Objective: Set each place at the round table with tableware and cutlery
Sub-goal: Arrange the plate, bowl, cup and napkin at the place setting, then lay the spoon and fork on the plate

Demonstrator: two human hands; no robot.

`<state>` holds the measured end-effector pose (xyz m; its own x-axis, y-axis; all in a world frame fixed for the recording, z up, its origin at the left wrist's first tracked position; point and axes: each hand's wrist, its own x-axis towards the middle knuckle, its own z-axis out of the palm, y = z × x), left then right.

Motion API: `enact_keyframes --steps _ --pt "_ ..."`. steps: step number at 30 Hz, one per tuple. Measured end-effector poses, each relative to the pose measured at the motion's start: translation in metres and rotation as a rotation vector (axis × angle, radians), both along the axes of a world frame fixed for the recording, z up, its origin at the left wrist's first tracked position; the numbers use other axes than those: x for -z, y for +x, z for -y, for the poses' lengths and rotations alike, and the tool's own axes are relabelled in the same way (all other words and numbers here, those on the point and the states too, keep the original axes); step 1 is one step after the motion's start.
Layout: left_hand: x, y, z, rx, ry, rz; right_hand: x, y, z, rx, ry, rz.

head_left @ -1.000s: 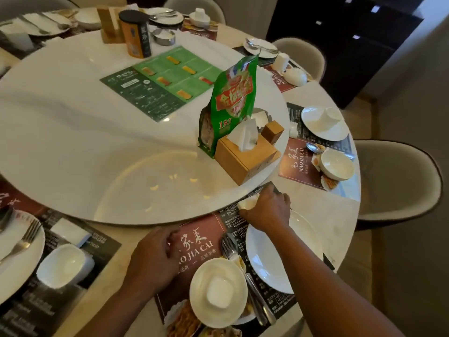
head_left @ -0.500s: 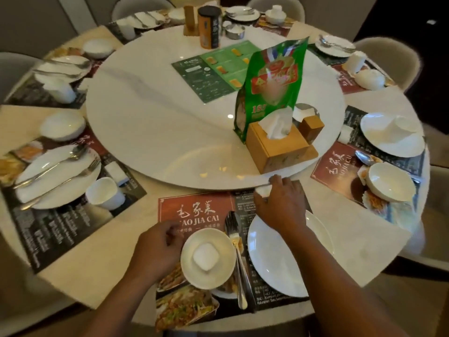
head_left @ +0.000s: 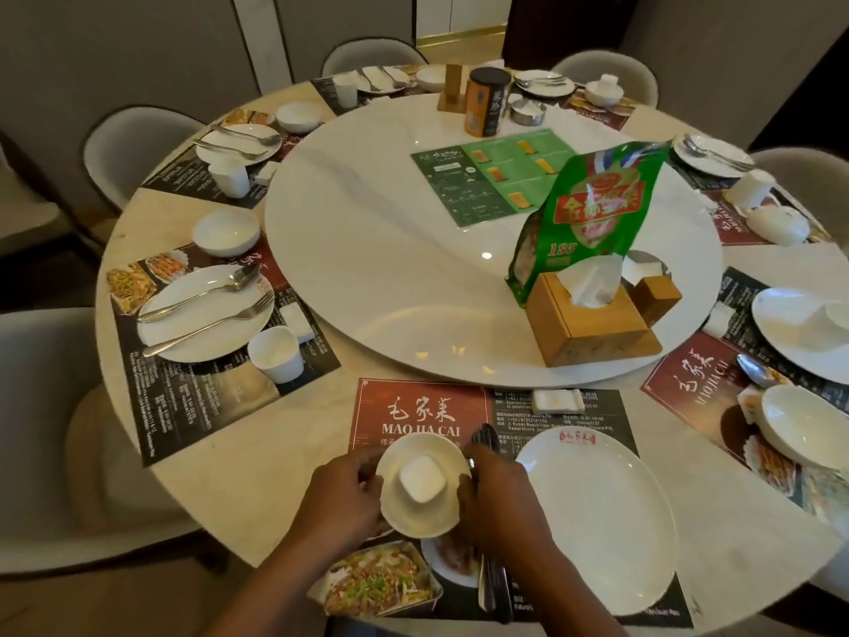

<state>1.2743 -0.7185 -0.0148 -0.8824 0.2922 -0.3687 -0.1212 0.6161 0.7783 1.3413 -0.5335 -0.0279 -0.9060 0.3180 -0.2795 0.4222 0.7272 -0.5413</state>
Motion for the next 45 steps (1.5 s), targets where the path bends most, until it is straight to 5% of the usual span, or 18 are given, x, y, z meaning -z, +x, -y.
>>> enact_keyframes --steps 21,30,39,45 --pt "0.016 -0.101 0.019 -0.075 -0.029 -0.004 -0.007 -0.083 0.007 0.107 -0.034 -0.048" --pt "0.020 -0.036 0.011 -0.043 -0.193 0.002 -0.020 -0.005 -0.045 0.229 0.227 -0.020" --pt "0.022 0.024 -0.037 0.122 -0.124 0.042 -0.010 0.032 0.007 -0.083 0.437 0.210" --pt "0.018 0.041 -0.063 0.089 -0.197 0.015 -0.007 0.034 0.004 -0.086 0.518 0.216"
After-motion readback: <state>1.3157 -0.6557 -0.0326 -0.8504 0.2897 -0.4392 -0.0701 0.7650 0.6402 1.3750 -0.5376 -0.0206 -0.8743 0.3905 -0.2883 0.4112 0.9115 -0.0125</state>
